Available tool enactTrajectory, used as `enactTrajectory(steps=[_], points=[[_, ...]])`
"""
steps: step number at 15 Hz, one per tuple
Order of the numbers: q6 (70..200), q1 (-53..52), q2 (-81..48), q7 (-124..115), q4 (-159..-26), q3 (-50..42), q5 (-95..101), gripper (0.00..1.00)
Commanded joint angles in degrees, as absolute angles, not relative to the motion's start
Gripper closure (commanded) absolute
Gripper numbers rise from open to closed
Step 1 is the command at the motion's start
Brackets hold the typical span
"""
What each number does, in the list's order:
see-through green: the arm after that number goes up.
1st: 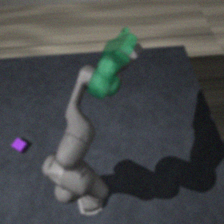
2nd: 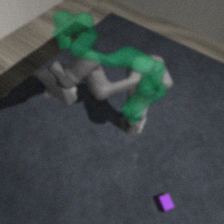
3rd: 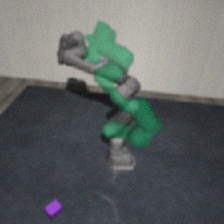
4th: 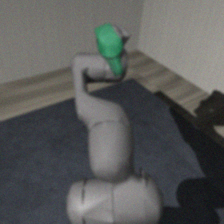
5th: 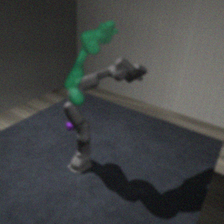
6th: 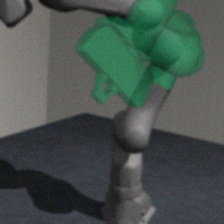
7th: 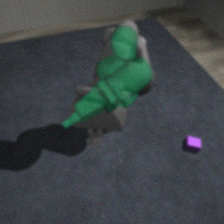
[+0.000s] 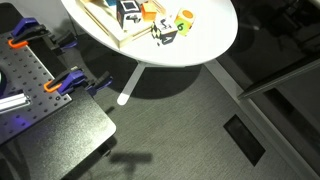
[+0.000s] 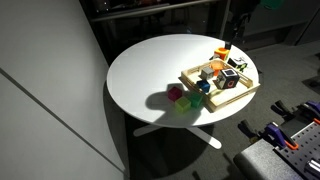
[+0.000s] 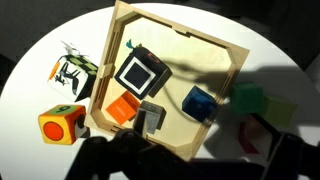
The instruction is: Pick up the pink block and put it on the tray
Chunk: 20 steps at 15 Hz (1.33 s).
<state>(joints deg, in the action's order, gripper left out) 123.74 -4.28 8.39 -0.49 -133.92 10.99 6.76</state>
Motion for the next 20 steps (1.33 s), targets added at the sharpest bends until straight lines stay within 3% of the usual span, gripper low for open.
enactTrajectory(steps=[1, 20], points=[[126.03, -5.75, 4.55, 5.07, -130.67, 9.41, 7.36, 0.00], [129.00, -6.59, -1.07, 10.72, -128.28, 8.77, 6.05, 0.00]])
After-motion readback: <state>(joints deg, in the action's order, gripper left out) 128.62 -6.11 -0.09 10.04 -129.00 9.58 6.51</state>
